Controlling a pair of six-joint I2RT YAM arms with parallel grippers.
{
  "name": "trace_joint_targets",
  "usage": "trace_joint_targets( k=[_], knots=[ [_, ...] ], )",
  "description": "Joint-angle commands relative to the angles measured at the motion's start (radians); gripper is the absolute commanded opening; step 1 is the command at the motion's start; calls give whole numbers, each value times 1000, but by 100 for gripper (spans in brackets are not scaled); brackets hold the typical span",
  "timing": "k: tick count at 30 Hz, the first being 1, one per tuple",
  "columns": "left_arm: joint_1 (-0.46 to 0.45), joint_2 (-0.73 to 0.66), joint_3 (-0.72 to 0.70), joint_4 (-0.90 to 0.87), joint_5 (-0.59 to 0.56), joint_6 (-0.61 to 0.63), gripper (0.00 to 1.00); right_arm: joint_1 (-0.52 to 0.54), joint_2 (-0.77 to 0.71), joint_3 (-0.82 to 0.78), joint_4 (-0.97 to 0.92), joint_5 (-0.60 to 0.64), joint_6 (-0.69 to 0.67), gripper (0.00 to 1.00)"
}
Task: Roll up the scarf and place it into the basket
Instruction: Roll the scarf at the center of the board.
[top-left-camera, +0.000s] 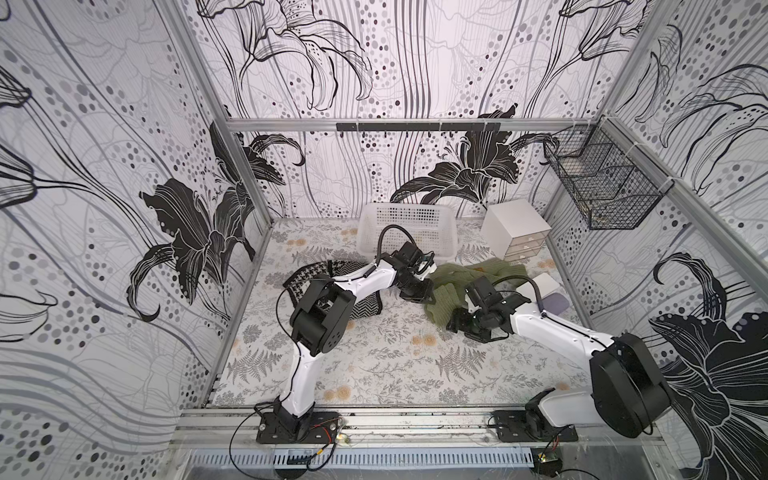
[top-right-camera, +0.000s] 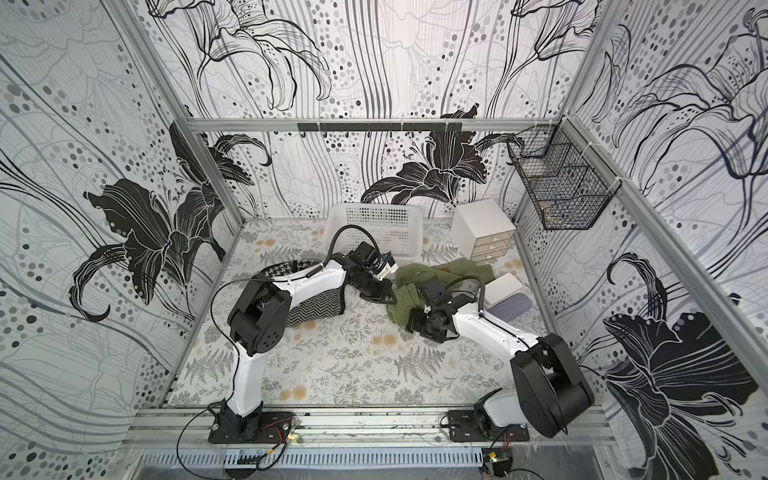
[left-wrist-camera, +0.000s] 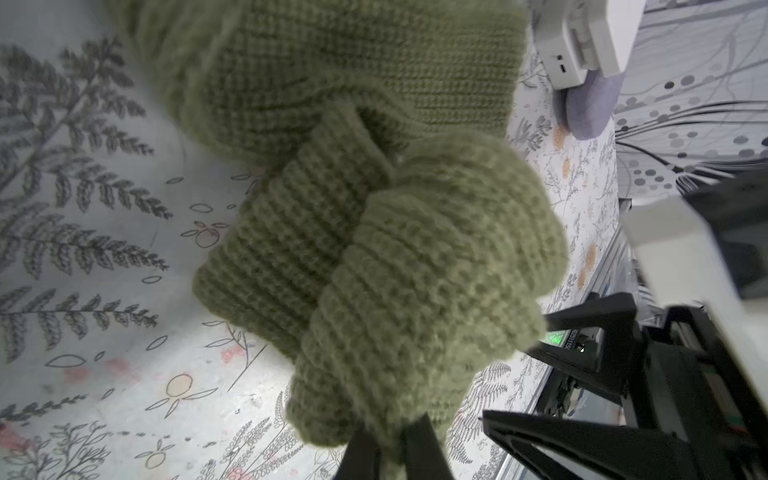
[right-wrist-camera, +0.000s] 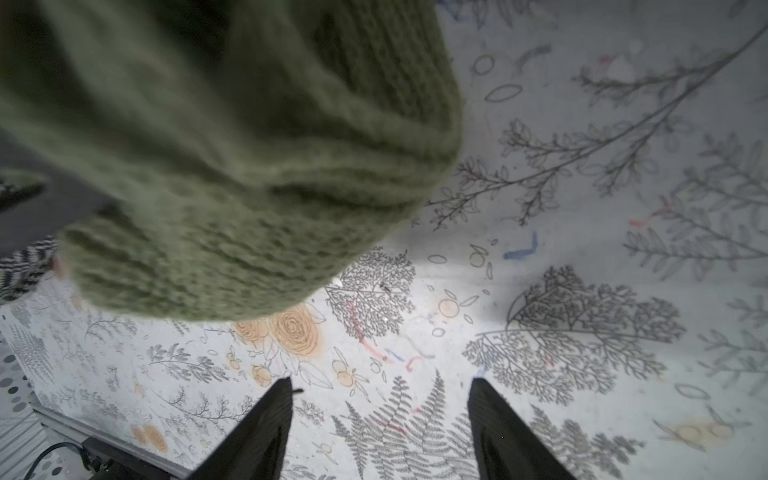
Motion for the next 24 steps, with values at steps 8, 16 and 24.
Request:
trace_joint_targets(
  k=[8,16,24],
  knots=[
    [60,82,31,42,93,-15,43,-118,-6,-124,257,-80,151,70],
    [69,139,59,63,120,-26,46,-138,91,-189,557,-168,247,70],
    [68,155,72,46,120,-22,47,-141,212,-128,709,-184,249,71]
  ],
)
